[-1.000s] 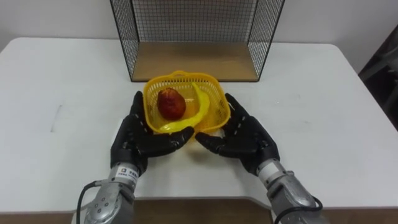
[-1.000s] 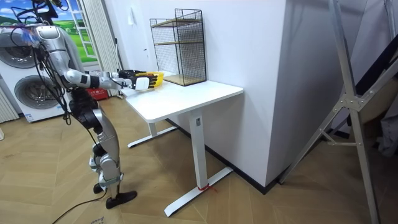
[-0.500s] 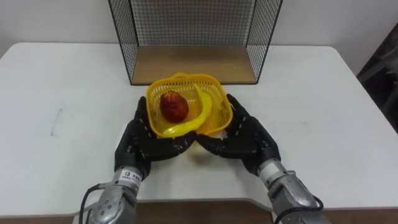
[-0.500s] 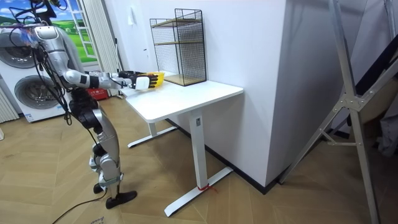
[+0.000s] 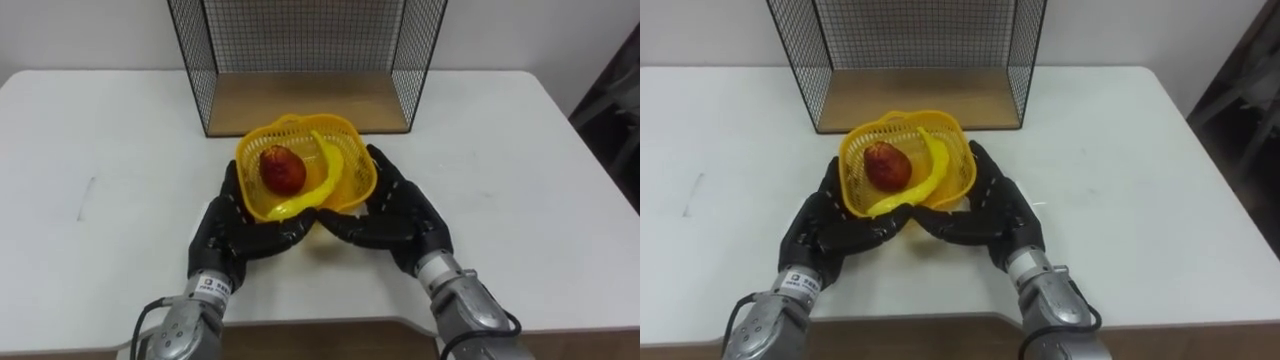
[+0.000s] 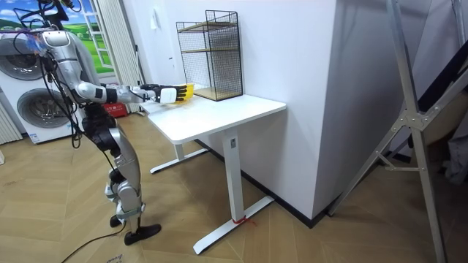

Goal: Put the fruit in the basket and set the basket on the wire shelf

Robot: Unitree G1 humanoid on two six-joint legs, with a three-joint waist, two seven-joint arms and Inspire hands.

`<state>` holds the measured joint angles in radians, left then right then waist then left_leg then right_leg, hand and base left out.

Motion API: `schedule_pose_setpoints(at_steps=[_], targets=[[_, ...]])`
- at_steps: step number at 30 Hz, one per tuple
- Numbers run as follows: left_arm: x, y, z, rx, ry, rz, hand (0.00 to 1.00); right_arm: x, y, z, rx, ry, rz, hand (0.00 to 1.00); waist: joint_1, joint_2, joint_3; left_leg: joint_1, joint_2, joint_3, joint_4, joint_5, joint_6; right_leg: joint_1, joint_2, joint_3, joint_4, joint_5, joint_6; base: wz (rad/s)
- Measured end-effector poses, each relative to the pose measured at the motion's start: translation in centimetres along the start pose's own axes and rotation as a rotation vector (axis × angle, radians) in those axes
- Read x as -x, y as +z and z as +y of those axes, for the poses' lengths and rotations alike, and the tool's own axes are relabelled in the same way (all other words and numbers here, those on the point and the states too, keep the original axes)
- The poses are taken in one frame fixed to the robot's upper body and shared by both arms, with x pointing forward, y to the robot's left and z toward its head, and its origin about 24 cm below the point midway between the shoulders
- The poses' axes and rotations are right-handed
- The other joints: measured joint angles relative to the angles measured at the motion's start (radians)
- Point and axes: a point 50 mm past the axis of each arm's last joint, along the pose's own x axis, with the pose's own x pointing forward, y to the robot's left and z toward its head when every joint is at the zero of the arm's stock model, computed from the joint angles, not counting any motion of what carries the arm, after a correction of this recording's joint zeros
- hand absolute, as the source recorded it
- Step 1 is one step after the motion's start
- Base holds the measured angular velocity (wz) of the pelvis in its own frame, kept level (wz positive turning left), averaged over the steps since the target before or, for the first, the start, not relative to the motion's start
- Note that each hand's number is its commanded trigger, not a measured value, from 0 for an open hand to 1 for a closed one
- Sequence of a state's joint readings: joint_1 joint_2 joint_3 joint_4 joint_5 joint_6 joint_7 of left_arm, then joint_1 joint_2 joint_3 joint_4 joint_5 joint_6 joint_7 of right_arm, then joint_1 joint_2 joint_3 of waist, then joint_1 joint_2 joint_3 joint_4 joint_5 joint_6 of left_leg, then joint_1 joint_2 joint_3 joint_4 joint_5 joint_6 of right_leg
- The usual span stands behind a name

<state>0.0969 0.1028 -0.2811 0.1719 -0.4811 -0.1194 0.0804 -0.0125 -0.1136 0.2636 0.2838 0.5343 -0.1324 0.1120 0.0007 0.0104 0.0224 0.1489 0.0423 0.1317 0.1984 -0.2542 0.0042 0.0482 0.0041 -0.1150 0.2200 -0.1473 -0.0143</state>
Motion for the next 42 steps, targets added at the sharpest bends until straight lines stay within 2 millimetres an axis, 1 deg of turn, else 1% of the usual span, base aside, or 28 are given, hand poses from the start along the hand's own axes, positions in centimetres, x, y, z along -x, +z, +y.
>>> schedule_pose_setpoints(at_steps=[4, 7, 12, 15, 20, 27, 34, 42], targets=[[-0.5, 0.6, -0.3, -0.003, -0.014, -0.020, 0.00, -0.2, 1.0, 0.3, 0.029, 0.017, -0.037, 0.00, 0.000, 0.000, 0.0002, -0.004, 0.000, 0.002, 0.000, 0.000, 0.000, -0.010, 0.000, 0.003, 0.001, 0.000, 0.000, -0.01], [-0.6, 0.6, -0.5, -0.002, -0.019, -0.023, 0.00, -0.2, 1.6, 0.5, 0.039, 0.027, -0.059, 0.00, -0.005, 0.001, -0.0002, -0.003, 0.000, 0.004, 0.000, 0.000, 0.000, -0.010, 0.001, 0.007, 0.001, 0.000, 0.000, -0.01], [-0.7, 0.7, -0.6, -0.002, -0.023, -0.025, 0.00, -0.3, 1.7, 0.6, 0.041, 0.025, -0.062, 0.00, -0.014, 0.001, -0.0005, -0.006, 0.000, 0.008, 0.000, 0.000, 0.000, -0.015, 0.002, 0.007, 0.001, 0.000, 0.000, 0.00], [-1.0, 1.1, -0.8, -0.001, -0.031, -0.040, 0.00, -0.3, 1.8, 0.5, 0.043, 0.020, -0.066, 0.00, -0.017, 0.002, -0.0011, -0.007, 0.000, 0.010, 0.000, 0.000, 0.000, -0.017, 0.002, 0.009, 0.001, 0.000, 0.000, -0.01], [-1.3, 1.5, -1.0, 0.000, -0.037, -0.054, 0.00, -0.4, 2.6, 0.8, 0.043, 0.023, -0.104, 0.00, -0.021, 0.003, -0.0028, -0.006, 0.002, 0.022, 0.000, 0.000, 0.000, -0.022, 0.006, 0.024, 0.003, 0.001, 0.000, -0.08], [-1.7, 2.0, -1.2, 0.018, -0.044, -0.071, 0.00, -0.4, 2.6, 0.8, 0.040, 0.009, -0.105, 0.00, -0.022, 0.003, -0.0033, 0.003, 0.004, 0.031, -0.001, 0.000, 0.000, -0.016, 0.007, 0.026, 0.002, 0.005, -0.001, -0.03], [-1.8, 3.1, -1.6, 0.023, -0.062, -0.127, 0.00, -0.4, 2.7, 0.9, 0.035, 0.005, -0.120, 0.00, -0.023, 0.001, -0.0042, 0.008, 0.005, 0.030, 0.001, 0.000, 0.000, -0.012, 0.008, 0.025, 0.006, 0.009, -0.002, 0.00], [-1.8, 3.3, -1.7, 0.024, -0.064, -0.145, 0.00, -0.5, 2.8, 1.2, 0.033, 0.005, -0.130, 0.00, -0.022, -0.003, -0.0045, 0.011, 0.000, 0.030, 0.008, 0.001, 0.002, -0.013, 0.002, 0.025, 0.021, 0.006, 0.000, 0.00]])
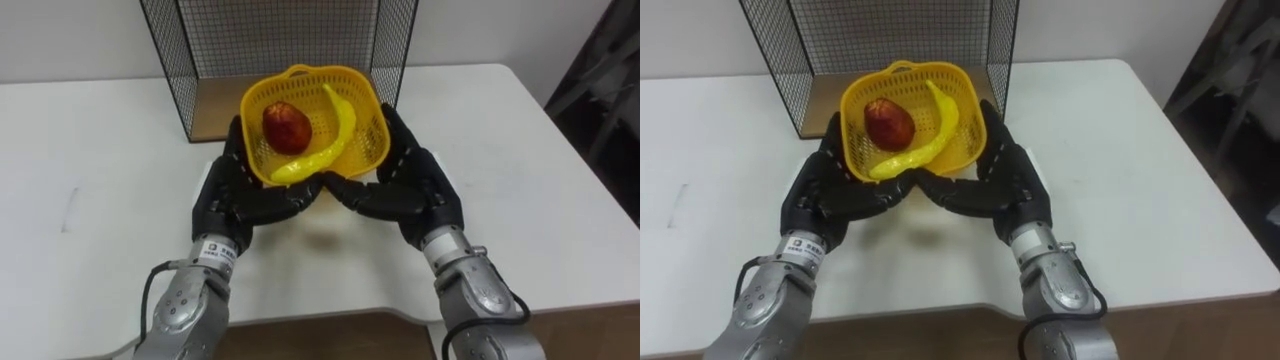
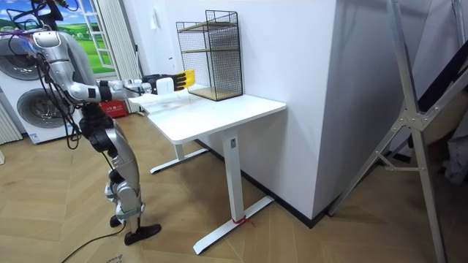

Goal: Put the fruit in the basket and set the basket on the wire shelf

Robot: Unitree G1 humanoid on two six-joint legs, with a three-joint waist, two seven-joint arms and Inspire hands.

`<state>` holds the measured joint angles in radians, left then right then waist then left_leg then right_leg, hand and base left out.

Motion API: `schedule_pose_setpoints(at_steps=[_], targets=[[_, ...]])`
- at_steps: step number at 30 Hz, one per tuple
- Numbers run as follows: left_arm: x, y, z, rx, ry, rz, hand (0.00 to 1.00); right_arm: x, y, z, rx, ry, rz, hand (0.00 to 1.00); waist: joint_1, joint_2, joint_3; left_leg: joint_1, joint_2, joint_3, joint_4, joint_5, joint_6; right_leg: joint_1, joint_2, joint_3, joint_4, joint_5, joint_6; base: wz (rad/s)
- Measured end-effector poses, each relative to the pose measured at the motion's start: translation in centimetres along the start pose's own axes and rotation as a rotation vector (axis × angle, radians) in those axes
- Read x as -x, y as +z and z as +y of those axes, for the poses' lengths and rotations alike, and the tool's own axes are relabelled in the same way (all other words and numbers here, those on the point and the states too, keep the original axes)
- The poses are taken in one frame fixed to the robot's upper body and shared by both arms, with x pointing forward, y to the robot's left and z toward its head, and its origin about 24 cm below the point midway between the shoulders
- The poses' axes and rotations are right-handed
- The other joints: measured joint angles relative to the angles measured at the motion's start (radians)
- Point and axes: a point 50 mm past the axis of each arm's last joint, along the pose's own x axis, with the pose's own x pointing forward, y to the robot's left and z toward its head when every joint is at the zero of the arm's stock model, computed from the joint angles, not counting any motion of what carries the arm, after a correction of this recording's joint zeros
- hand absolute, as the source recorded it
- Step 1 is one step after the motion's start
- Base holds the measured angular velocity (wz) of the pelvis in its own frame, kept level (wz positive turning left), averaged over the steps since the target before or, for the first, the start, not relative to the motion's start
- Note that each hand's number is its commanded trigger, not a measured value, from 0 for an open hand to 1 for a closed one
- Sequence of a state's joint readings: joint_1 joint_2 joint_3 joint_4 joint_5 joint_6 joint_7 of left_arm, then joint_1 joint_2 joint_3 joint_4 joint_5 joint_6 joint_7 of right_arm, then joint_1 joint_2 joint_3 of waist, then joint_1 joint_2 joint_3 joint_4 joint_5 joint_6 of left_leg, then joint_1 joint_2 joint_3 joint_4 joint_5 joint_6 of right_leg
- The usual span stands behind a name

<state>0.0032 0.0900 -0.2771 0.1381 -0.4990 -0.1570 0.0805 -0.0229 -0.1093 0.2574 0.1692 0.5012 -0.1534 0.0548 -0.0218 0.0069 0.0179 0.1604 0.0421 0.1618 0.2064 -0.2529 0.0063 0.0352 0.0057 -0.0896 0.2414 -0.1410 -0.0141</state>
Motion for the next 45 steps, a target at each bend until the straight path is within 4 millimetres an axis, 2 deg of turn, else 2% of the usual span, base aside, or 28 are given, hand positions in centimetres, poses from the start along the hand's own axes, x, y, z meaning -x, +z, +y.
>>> schedule_pose_setpoints(at_steps=[7, 9, 12, 14, 15, 16, 17, 18, 19, 20, 21, 22, 23, 24, 25, 26, 27, 28, 29, 31, 33, 36, 37, 39, 41, 43, 44, 45], targets=[[0.0, 0.1, 0.1, -0.005, 0.001, -0.007, 0.00, 0.0, 0.0, 0.1, -0.012, -0.001, -0.002, 0.00, 0.006, -0.026, -0.0027, -0.007, 0.002, 0.000, 0.028, -0.006, -0.001, -0.010, -0.002, 0.000, 0.032, -0.016, -0.002, 0.00], [0.0, 0.2, 0.1, -0.002, 0.005, -0.009, 0.00, 0.0, -0.1, 0.2, -0.015, 0.003, 0.000, 0.00, 0.014, -0.034, 0.0003, -0.012, 0.007, 0.002, 0.050, -0.017, -0.006, -0.021, 0.000, 0.000, 0.060, -0.027, -0.008, -0.06], [0.0, 0.2, 0.2, -0.009, 0.007, -0.013, 0.00, 0.0, -0.1, 0.2, -0.017, 0.004, 0.000, 0.00, 0.028, -0.033, 0.0006, -0.065, 0.052, 0.000, 0.195, -0.094, -0.021, -0.058, 0.019, -0.010, 0.148, -0.076, -0.027, -0.04], [0.0, 0.3, 0.3, -0.009, 0.010, -0.016, 0.00, 0.0, -0.2, 0.3, -0.030, 0.007, 0.003, 0.00, 0.031, -0.034, 0.0008, -0.111, 0.077, -0.006, 0.342, -0.159, -0.040, -0.093, 0.030, -0.019, 0.261, -0.151, -0.044, 0.00], [0.0, 0.4, 0.4, -0.010, 0.011, -0.017, 0.00, 0.0, -0.3, 0.5, -0.038, 0.009, 0.004, 0.00, 0.035, -0.032, 0.0025, -0.127, 0.087, -0.007, 0.394, -0.165, -0.045, -0.096, 0.033, -0.021, 0.281, -0.169, -0.051, -0.04], [0.0, 0.3, 0.4, -0.010, 0.013, -0.016, 0.00, 0.0, -0.6, 0.4, -0.042, 0.007, 0.014, 0.00, 0.038, -0.028, 0.0050, -0.170, 0.108, -0.014, 0.520, -0.160, -0.046, -0.093, 0.036, -0.020, 0.311, -0.198, -0.057, -0.09], [0.0, 0.3, 0.4, -0.010, 0.012, -0.019, 0.00, 0.1, -0.8, 0.3, -0.041, 0.005, 0.023, 0.00, 0.043, -0.018, 0.0099, -0.217, 0.126, -0.036, 0.646, -0.137, -0.044, -0.091, 0.049, -0.009, 0.346, -0.221, -0.064, -0.16], [0.0, 0.4, 0.4, -0.011, 0.012, -0.021, 0.00, 0.1, -0.8, 0.3, -0.047, 0.006, 0.024, 0.00, 0.049, -0.016, 0.0115, -0.235, 0.128, -0.047, 0.693, -0.118, -0.045, -0.091, 0.052, -0.005, 0.365, -0.233, -0.069, -0.28], [0.0, 0.4, 0.6, -0.015, 0.016, -0.020, 0.00, 0.1, -0.9, 0.5, -0.062, 0.009, 0.026, 0.00, 0.056, -0.017, 0.0124, -0.264, 0.128, -0.060, 0.766, -0.072, -0.047, -0.088, 0.053, 0.008, 0.390, -0.247, -0.082, -0.22], [0.1, 0.4, 0.6, -0.016, 0.018, -0.021, 0.00, 0.1, -0.9, 0.6, -0.066, 0.011, 0.028, 0.00, 0.052, -0.030, 0.0119, -0.298, 0.118, -0.072, 0.813, -0.014, -0.046, -0.075, 0.051, 0.025, 0.395, -0.253, -0.090, -0.08], [0.0, 0.5, 0.8, -0.016, 0.021, -0.025, 0.00, 0.1, -0.9, 0.5, -0.069, 0.010, 0.028, 0.00, 0.049, -0.039, 0.0094, -0.311, 0.111, -0.076, 0.821, -0.010, -0.043, -0.072, 0.044, 0.028, 0.393, -0.256, -0.090, 0.15], [0.0, 0.5, 0.7, -0.014, 0.022, -0.028, 0.00, 0.1, -0.8, 0.3, -0.069, 0.004, 0.025, 0.00, 0.040, -0.045, 0.0056, -0.344, 0.097, -0.082, 0.788, -0.032, -0.039, -0.070, 0.032, 0.025, 0.383, -0.255, -0.091, 0.10], [0.0, 0.4, 0.5, -0.006, 0.020, -0.028, 0.00, 0.1, -0.8, 0.1, -0.064, 0.003, 0.026, 0.00, 0.041, -0.044, 0.0040, -0.378, 0.081, -0.084, 0.715, -0.046, -0.042, -0.066, 0.025, 0.032, 0.364, -0.244, -0.083, 0.00], [0.0, 0.4, 0.5, -0.004, 0.021, -0.027, 0.00, 0.1, -0.7, 0.0, -0.061, 0.003, 0.027, 0.00, 0.043, -0.040, 0.0037, -0.393, 0.080, -0.079, 0.664, -0.045, -0.043, -0.060, 0.025, 0.034, 0.350, -0.238, -0.083, -0.26], [0.0, 0.4, 0.6, -0.006, 0.023, -0.028, 0.00, 0.2, -0.8, 0.1, -0.059, 0.005, 0.029, 0.00, 0.052, -0.037, 0.0029, -0.411, 0.075, -0.079, 0.531, -0.032, -0.053, -0.053, 0.019, 0.033, 0.328, -0.231, -0.086, -0.34], [0.0, 0.5, 0.6, -0.007, 0.025, -0.031, 0.00, 0.2, -0.8, 0.1, -0.054, 0.010, 0.032, 0.00, 0.055, -0.039, -0.0001, -0.412, 0.065, -0.085, 0.383, 0.007, -0.057, -0.049, 0.015, 0.037, 0.318, -0.233, -0.085, -0.26], [0.0, 0.5, 0.6, -0.007, 0.024, -0.031, 0.00, 0.2, -0.8, 0.0, -0.051, 0.011, 0.033, 0.00, 0.054, -0.039, 0.0001, -0.415, 0.065, -0.084, 0.324, 0.040, -0.053, -0.044, 0.015, 0.036, 0.314, -0.238, -0.082, -0.18], [0.0, 0.5, 0.6, -0.007, 0.024, -0.029, 0.00, 0.2, -0.8, -0.1, -0.038, 0.017, 0.037, 0.00, 0.053, -0.042, -0.0087, -0.409, 0.054, -0.082, 0.287, 0.098, -0.054, -0.039, 0.009, 0.046, 0.311, -0.249, -0.073, 0.00], [0.0, 0.5, 0.7, -0.011, 0.023, -0.031, 0.00, 0.3, -0.8, -0.1, -0.026, 0.024, 0.038, 0.00, 0.048, -0.054, -0.0134, -0.398, 0.034, -0.081, 0.266, 0.121, -0.045, -0.034, -0.006, 0.046, 0.306, -0.258, -0.062, 0.03], [-0.1, 0.6, 0.7, -0.012, 0.021, -0.033, 0.00, 0.3, -0.8, -0.2, -0.016, 0.029, 0.042, 0.00, 0.049, -0.063, -0.0104, -0.396, 0.029, -0.078, 0.281, 0.141, -0.031, -0.017, -0.011, 0.045, 0.281, -0.260, -0.053, 0.00], [-0.1, 0.6, 0.7, -0.016, 0.022, -0.032, 0.00, 0.3, -0.7, -0.2, -0.020, 0.028, 0.040, 0.00, 0.047, -0.067, -0.0087, -0.402, 0.013, -0.077, 0.311, 0.109, -0.023, 0.001, -0.023, 0.037, 0.259, -0.267, -0.041, 0.03], [-0.1, 0.6, 0.5, -0.012, 0.013, -0.031, 0.00, 0.2, -0.6, -0.2, -0.021, 0.032, 0.035, 0.00, 0.050, -0.066, -0.0077, -0.399, -0.018, -0.061, 0.358, 0.051, 0.001, 0.015, -0.068, 0.038, 0.289, -0.304, -0.004, 0.06], [-0.1, 0.6, 0.5, -0.011, 0.014, -0.033, 0.00, 0.2, -0.6, -0.2, -0.021, 0.032, 0.033, 0.00, 0.050, -0.062, -0.0055, -0.392, -0.032, -0.053, 0.369, 0.026, 0.012, 0.003, -0.093, 0.031, 0.341, -0.316, 0.017, 0.00], [-0.2, 0.8, 0.5, -0.013, 0.014, -0.038, 0.00, 0.1, -0.5, 0.0, -0.024, 0.035, 0.028, 0.00, 0.053, -0.065, -0.0032, -0.383, -0.058, -0.033, 0.377, -0.001, 0.033, -0.049, -0.136, 0.028, 0.481, -0.316, 0.027, 0.00], [-0.3, 0.8, 0.5, -0.015, 0.013, -0.042, 0.00, 0.0, -0.4, 0.0, -0.022, 0.035, 0.025, 0.00, 0.055, -0.058, 0.0025, -0.363, -0.076, -0.006, 0.392, -0.036, 0.056, -0.085, -0.176, 0.029, 0.590, -0.286, 0.071, -0.11], [-0.3, 0.9, 0.5, -0.016, 0.015, -0.045, 0.00, 0.0, -0.5, 0.1, -0.019, 0.036, 0.025, 0.00, 0.066, -0.047, 0.0081, -0.345, -0.076, 0.008, 0.386, -0.050, 0.067, -0.086, -0.181, 0.011, 0.600, -0.256, 0.086, -0.21], [-0.4, 1.1, 0.5, -0.017, 0.013, -0.051, 0.00, 0.0, -0.5, 0.1, -0.017, 0.037, 0.025, 0.00, 0.068, -0.043, 0.0107, -0.336, -0.075, 0.004, 0.376, -0.053, 0.071, -0.093, -0.180, 0.004, 0.605, -0.228, 0.094, -0.12], [-0.5, 1.1, 0.5, -0.017, 0.012, -0.053, 0.00, 0.0, -0.5, 0.1, -0.016, 0.036, 0.025, 0.00, 0.066, -0.040, 0.0123, -0.333, -0.073, -0.004, 0.371, -0.055, 0.073, -0.096, -0.177, 0.001, 0.605, -0.222, 0.096, -0.07]])
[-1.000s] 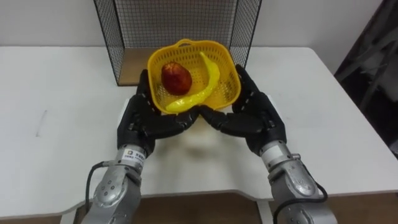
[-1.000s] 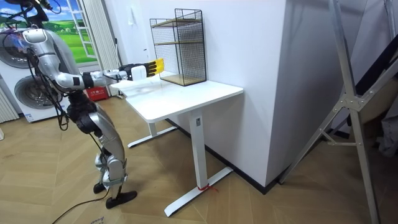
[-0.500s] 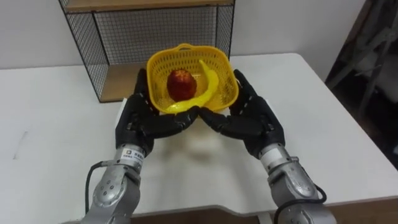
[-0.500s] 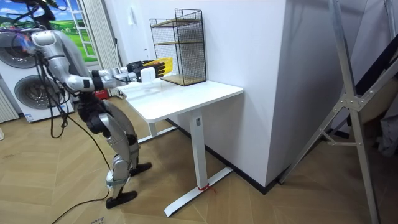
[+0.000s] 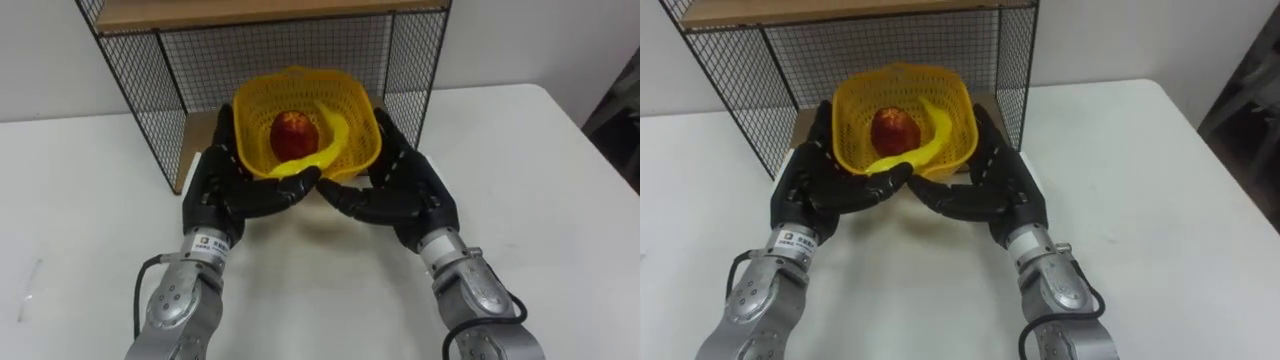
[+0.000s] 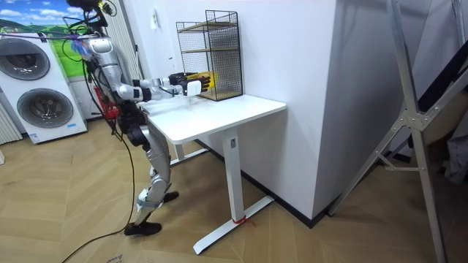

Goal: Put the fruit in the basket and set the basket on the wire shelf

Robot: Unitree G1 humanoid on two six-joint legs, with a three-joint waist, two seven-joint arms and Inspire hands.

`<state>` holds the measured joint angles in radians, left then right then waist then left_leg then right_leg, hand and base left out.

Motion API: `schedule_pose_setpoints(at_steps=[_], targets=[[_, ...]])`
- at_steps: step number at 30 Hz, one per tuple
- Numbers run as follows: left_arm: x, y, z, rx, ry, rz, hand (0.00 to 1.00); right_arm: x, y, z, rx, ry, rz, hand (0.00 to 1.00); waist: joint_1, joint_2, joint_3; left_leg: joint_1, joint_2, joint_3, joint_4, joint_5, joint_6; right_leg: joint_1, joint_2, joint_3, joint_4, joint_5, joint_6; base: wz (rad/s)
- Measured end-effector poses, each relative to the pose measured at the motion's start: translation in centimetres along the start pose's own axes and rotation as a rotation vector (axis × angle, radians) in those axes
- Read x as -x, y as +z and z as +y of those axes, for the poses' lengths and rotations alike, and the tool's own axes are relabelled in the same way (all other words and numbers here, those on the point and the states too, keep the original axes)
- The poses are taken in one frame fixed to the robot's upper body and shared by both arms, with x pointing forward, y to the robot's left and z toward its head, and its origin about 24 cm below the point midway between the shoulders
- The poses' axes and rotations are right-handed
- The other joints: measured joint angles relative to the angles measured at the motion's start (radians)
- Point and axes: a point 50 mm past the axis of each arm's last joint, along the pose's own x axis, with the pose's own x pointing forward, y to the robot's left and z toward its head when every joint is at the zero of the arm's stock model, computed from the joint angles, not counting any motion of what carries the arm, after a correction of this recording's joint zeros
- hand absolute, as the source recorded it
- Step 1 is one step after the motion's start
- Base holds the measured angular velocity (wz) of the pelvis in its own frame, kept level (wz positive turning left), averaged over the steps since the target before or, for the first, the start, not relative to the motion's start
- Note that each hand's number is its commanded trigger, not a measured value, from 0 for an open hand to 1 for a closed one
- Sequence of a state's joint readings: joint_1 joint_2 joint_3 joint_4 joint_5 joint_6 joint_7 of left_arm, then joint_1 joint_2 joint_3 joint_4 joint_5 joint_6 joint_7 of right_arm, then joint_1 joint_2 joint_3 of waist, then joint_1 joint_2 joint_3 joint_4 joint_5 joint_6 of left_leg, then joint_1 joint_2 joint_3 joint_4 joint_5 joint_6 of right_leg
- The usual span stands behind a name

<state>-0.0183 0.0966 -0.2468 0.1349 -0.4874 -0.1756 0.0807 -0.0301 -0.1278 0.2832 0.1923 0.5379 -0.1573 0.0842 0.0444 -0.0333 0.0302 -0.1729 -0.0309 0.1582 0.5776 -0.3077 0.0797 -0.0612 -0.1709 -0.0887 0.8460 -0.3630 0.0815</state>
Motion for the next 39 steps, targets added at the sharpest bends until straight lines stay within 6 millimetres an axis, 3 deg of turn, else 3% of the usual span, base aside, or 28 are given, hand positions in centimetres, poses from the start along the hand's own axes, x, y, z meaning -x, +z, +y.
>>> schedule_pose_setpoints(at_steps=[2, 4, 5, 6, 10, 14, 28, 34, 39], targets=[[-0.5, 0.6, 0.0, -0.003, -0.004, -0.023, 0.00, -0.2, 0.3, 0.1, 0.002, -0.001, -0.011, 0.00, -0.009, 0.004, 0.0054, -0.001, 0.001, -0.010, -0.018, -0.001, 0.003, -0.037, 0.003, -0.023, -0.096, -0.044, -0.010, 0.00], [-1.1, 1.3, -0.2, -0.007, -0.015, -0.050, 0.00, -0.3, 0.4, 0.0, 0.005, -0.004, -0.018, 0.00, -0.011, 0.002, 0.0113, -0.003, -0.001, -0.002, -0.022, 0.001, 0.005, -0.065, 0.005, -0.053, -0.217, -0.036, -0.022, 0.03], [-1.2, 1.4, -0.3, -0.007, -0.018, -0.057, 0.00, -0.3, 0.4, 0.0, 0.005, -0.005, -0.019, 0.00, -0.009, 0.012, 0.0084, -0.001, 0.002, -0.004, -0.030, 0.002, 0.002, -0.056, 0.011, -0.075, -0.241, -0.025, -0.036, -0.05], [-1.2, 1.5, -0.2, -0.007, -0.016, -0.058, 0.00, -0.3, 0.5, 0.0, 0.008, -0.005, -0.019, 0.00, -0.008, 0.018, 0.0064, 0.001, 0.005, -0.006, -0.038, 0.005, -0.001, -0.052, 0.017, -0.078, -0.254, -0.014, -0.037, -0.05], [-1.2, 1.3, -0.5, -0.003, -0.020, -0.054, 0.00, -0.4, 0.6, 0.0, -0.002, -0.008, -0.025, 0.00, -0.016, 0.021, 0.0045, 0.055, 0.022, -0.018, -0.122, 0.044, -0.016, 0.027, 0.055, -0.101, -0.386, 0.048, -0.050, 0.02], [-1.1, 1.2, -0.6, -0.011, -0.032, -0.046, 0.00, -0.5, 0.8, -0.3, -0.009, -0.021, -0.033, 0.00, -0.017, 0.027, -0.0076, 0.067, 0.036, -0.024, -0.157, 0.066, -0.020, 0.065, 0.081, -0.110, -0.477, 0.093, -0.054, 0.03], [-1.1, 0.9, -0.8, -0.011, -0.036, -0.020, 0.00, -0.5, 0.4, -0.6, -0.048, -0.038, -0.014, 0.00, -0.022, 0.024, -0.0108, 0.108, 0.035, -0.024, -0.242, 0.112, -0.023, 0.121, 0.100, -0.111, -0.589, 0.155, -0.056, 0.00], [-1.2, 0.0, -0.4, -0.004, -0.009, 0.024, 0.00, -0.7, -0.6, -0.9, -0.064, -0.061, 0.033, 0.00, -0.025, 0.019, -0.0090, 0.127, 0.034, -0.023, -0.252, 0.115, -0.024, 0.134, 0.099, -0.111, -0.592, 0.157, -0.056, -0.01], [-1.6, -0.9, 0.1, -0.015, 0.012, 0.085, 0.00, -2.1, -0.2, -0.8, -0.040, -0.064, 0.065, 0.00, -0.022, 0.012, -0.0045, 0.132, 0.033, -0.024, -0.258, 0.118, -0.026, 0.137, 0.100, -0.110, -0.598, 0.157, -0.057, 0.00]])
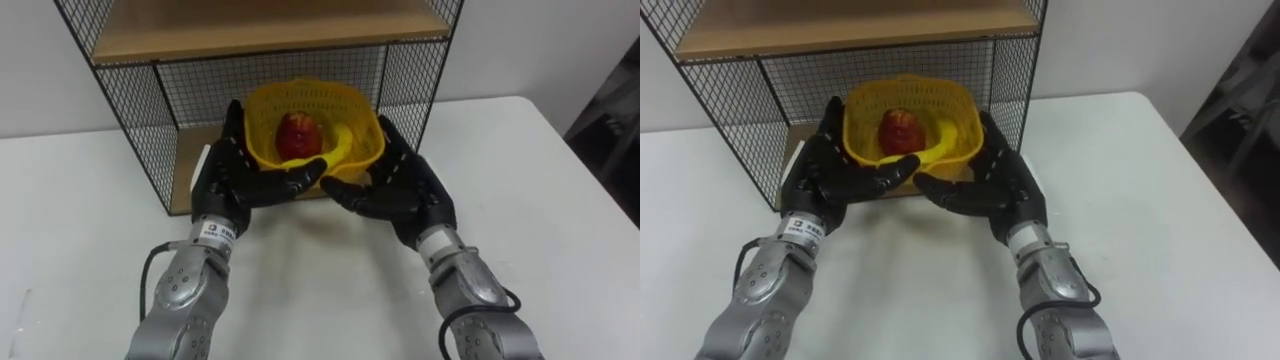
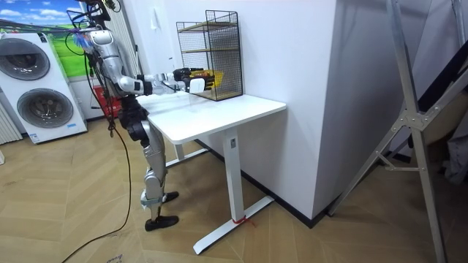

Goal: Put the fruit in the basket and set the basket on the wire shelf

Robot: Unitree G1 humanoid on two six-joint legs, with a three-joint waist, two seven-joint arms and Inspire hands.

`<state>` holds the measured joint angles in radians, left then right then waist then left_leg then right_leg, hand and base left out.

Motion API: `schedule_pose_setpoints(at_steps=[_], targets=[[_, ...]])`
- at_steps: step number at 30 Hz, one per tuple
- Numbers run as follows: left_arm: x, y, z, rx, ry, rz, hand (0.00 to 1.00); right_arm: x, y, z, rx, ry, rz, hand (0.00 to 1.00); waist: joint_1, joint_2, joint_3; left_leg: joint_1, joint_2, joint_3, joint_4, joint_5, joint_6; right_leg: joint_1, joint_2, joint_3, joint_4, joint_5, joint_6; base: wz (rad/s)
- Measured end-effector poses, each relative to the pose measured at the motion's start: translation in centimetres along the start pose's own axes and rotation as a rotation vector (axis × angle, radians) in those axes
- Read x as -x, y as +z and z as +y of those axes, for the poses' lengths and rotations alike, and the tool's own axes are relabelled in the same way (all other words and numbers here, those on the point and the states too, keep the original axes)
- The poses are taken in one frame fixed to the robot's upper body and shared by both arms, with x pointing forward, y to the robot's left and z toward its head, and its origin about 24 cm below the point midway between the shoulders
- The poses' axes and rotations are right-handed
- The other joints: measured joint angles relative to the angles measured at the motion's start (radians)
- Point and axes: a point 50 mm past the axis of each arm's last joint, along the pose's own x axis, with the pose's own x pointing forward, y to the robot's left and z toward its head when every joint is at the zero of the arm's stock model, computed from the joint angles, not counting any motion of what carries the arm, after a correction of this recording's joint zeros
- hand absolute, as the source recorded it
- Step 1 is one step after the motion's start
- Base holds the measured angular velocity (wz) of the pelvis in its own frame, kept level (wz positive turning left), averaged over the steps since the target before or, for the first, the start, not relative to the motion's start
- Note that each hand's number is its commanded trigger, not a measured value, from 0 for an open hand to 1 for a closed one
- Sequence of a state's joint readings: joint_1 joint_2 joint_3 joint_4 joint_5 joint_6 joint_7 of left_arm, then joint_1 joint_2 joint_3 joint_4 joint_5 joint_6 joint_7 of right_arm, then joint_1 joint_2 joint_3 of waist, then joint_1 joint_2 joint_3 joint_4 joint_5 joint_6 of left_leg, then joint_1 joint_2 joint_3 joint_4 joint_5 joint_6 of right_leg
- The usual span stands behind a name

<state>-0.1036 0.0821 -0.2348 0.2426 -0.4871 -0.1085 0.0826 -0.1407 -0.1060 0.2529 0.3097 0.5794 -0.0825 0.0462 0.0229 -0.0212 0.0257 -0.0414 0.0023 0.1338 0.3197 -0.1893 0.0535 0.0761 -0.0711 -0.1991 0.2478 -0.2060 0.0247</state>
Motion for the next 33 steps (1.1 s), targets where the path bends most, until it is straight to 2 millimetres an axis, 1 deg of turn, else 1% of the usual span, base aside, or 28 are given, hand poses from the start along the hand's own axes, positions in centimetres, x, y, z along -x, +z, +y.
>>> schedule_pose_setpoints(at_steps=[2, 5, 8, 10, 11, 14, 17, 20, 33], targets=[[-0.5, 0.2, 0.2, -0.004, 0.009, 0.006, 0.00, -0.7, 0.5, 0.1, 0.014, 0.005, 0.000, 0.00, 0.003, -0.003, 0.0021, 0.000, -0.001, -0.004, -0.003, 0.003, 0.000, 0.008, 0.002, -0.006, -0.011, 0.003, -0.001, 0.09], [-1.3, 0.4, 0.5, -0.001, 0.029, 0.026, 0.00, -1.9, 0.7, 0.3, 0.024, 0.009, 0.035, 0.00, 0.007, -0.004, 0.0017, 0.002, -0.001, -0.005, -0.011, 0.009, -0.001, 0.012, 0.002, -0.011, -0.017, 0.006, -0.002, 0.04], [-1.4, 0.2, 0.8, 0.003, 0.044, 0.049, 0.00, -2.6, 1.0, 0.0, 0.047, 0.007, 0.056, 0.00, 0.006, -0.004, 0.0017, 0.001, -0.002, -0.014, -0.015, 0.013, -0.002, 0.024, 0.003, -0.026, -0.029, 0.014, -0.004, 0.10], [-2.0, -0.4, 0.8, -0.002, 0.051, 0.098, 0.00, -3.1, 0.4, -0.5, 0.058, -0.017, 0.109, 0.00, 0.003, -0.005, 0.0012, 0.003, -0.009, -0.038, -0.016, 0.020, -0.001, 0.030, 0.000, -0.044, -0.031, 0.015, -0.004, 0.27], [-2.2, -0.4, 0.7, 0.000, 0.052, 0.110, 0.00, -3.3, 0.3, -0.7, 0.063, -0.025, 0.128, 0.00, 0.006, -0.005, 0.0011, 0.002, -0.011, -0.042, -0.016, 0.021, -0.001, 0.029, -0.001, -0.051, -0.031, 0.015, -0.004, 0.21], [-2.7, -0.7, 0.8, 0.008, 0.064, 0.138, 0.00, -3.7, 0.4, -0.8, 0.081, -0.032, 0.150, 0.00, 0.009, -0.006, 0.0007, 0.001, -0.015, -0.054, -0.018, 0.021, -0.003, 0.039, 0.000, -0.058, -0.044, 0.015, -0.004, 0.08], [-3.0, -0.5, 0.8, 0.006, 0.063, 0.153, 0.00, -4.1, 0.4, -1.2, 0.079, -0.054, 0.170, 0.00, 0.011, -0.007, 0.0002, 0.001, -0.015, -0.054, -0.020, 0.022, -0.002, 0.044, 0.000, -0.061, -0.044, 0.015, -0.003, 0.03], [-3.3, -0.6, 0.9, 0.002, 0.067, 0.164, 0.00, -4.3, 0.4, -1.3, 0.079, -0.060, 0.174, 0.00, 0.012, -0.005, -0.0008, 0.004, -0.014, -0.054, -0.020, 0.024, -0.002, 0.048, 0.000, -0.062, -0.044, 0.015, -0.004, 0.00], [-3.3, -0.8, 1.1, 0.013, 0.079, 0.194, 0.00, -4.3, 0.1, -1.3, 0.078, -0.073, 0.195, 0.00, 0.011, 0.003, -0.0054, 0.017, -0.015, -0.054, -0.029, 0.025, -0.003, 0.059, -0.001, -0.062, -0.044, 0.015, -0.004, 0.00]])
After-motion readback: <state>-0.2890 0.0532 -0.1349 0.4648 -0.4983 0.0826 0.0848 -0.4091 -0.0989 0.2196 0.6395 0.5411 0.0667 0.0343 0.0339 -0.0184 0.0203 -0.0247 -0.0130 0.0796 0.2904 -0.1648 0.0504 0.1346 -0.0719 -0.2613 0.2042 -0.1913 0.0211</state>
